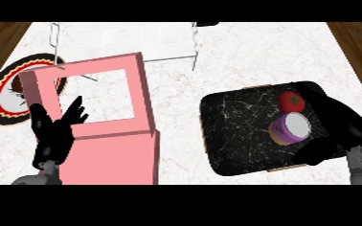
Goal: Pick the can from the tray and place it in the tiered shelf
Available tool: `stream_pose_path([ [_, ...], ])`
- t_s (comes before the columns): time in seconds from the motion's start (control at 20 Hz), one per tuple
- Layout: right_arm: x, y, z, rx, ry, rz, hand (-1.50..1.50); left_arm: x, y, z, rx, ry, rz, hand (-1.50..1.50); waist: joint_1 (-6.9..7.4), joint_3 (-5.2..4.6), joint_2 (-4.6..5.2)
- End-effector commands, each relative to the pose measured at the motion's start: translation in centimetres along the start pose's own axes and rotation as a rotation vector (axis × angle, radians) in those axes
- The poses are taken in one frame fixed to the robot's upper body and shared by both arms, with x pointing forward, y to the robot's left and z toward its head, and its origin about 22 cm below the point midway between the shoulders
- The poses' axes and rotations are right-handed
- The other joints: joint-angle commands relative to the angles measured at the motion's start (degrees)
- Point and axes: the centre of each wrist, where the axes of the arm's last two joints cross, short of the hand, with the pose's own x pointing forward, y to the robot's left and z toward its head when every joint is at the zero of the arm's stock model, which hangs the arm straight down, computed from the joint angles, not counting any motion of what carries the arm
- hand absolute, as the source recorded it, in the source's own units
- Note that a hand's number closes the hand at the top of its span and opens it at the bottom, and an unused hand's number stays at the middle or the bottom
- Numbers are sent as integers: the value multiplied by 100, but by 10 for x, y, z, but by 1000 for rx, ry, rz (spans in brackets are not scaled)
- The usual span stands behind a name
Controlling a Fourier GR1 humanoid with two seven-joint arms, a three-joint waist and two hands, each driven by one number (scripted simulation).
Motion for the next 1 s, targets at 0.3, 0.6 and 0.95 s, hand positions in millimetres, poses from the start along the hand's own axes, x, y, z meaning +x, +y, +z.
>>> stream_pose_path([
  [0.3, -17, 31, -25, -45, -29, -14, -150, -9, -3, 7, -28, 11, 16, 0, -19, -41, 23],
  [0.6, -19, 34, -28, -42, -59, -24, -150, 14, -6, -16, -31, 9, 6, 0, -50, -43, 24],
  [0.95, 5, 49, -38, 147, -195, 221, 150, 3, -14, -15, -48, -6, 19, 0, -35, -45, 32],
])
